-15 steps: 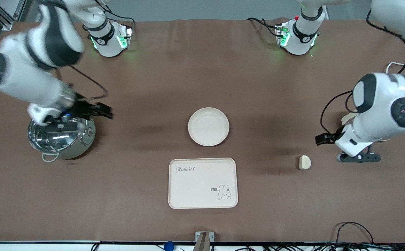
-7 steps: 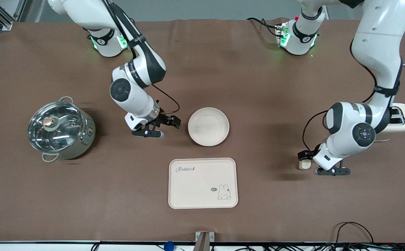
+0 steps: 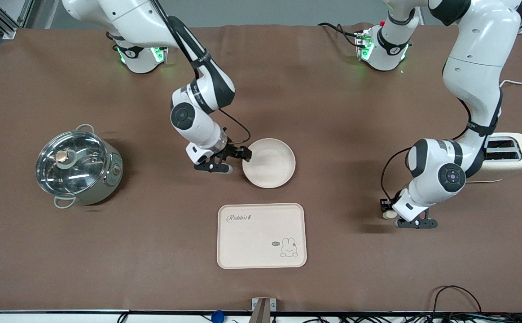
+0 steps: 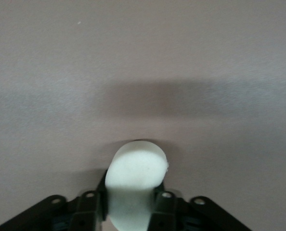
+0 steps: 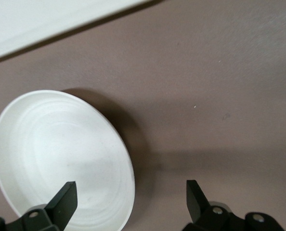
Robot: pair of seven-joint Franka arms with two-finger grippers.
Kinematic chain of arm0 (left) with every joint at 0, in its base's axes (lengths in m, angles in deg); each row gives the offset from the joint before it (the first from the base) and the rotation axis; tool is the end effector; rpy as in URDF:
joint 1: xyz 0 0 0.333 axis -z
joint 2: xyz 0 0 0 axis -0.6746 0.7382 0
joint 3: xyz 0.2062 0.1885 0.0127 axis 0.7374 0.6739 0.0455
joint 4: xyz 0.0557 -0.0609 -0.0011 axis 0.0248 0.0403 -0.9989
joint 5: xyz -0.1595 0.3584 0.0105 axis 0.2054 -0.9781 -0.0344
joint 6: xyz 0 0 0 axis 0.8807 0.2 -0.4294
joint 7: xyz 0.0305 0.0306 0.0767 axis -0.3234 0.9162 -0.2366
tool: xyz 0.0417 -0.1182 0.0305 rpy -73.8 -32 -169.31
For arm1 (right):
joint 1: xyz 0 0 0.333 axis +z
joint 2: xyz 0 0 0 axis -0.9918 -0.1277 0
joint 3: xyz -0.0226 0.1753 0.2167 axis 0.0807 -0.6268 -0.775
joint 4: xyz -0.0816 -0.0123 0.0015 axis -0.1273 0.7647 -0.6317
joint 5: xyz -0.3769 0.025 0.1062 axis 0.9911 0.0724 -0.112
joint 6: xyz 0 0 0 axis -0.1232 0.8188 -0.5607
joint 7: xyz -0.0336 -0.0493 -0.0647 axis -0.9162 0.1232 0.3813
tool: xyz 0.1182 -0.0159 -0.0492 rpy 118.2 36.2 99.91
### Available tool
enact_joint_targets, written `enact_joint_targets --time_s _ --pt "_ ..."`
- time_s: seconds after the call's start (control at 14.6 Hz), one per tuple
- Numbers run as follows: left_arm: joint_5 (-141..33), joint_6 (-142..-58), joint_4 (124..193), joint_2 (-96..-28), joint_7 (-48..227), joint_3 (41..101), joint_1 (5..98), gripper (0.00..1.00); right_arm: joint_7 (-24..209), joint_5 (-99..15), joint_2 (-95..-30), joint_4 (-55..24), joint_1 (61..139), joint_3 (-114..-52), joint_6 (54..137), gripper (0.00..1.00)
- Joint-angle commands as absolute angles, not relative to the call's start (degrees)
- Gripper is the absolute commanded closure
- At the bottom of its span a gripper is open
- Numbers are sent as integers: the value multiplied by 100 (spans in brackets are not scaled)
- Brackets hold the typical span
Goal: Place bun in plate and plate on tray
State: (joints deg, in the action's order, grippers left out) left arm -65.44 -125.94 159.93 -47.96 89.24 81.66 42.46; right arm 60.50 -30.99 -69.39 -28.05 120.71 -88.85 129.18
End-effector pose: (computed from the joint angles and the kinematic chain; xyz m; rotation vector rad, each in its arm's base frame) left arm 0.6424 -0.0829 0.1356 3.0794 -0.0498 0.0894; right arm 0.4872 0.3831 0.1687 -2.8410 0.2498 0.0489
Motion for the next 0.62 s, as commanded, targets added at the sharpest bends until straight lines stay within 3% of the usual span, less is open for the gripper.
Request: enact_joint_targets --time_s 0.0,0.34,0.55 --pt "-6524 -12030 15993 -5161 9457 7925 4435 69 6056 -3210 -7258 -2588 12151 -8801 13021 0" --pt "-6524 -11605 15888 -5347 11653 6914 4821 68 6029 -3237 -7505 -2490 12274 -8801 13240 12" --pt "-6524 -11605 15687 -5225 12980 6877 5585 67 6047 -3237 -7505 -2490 12274 -8801 13241 19"
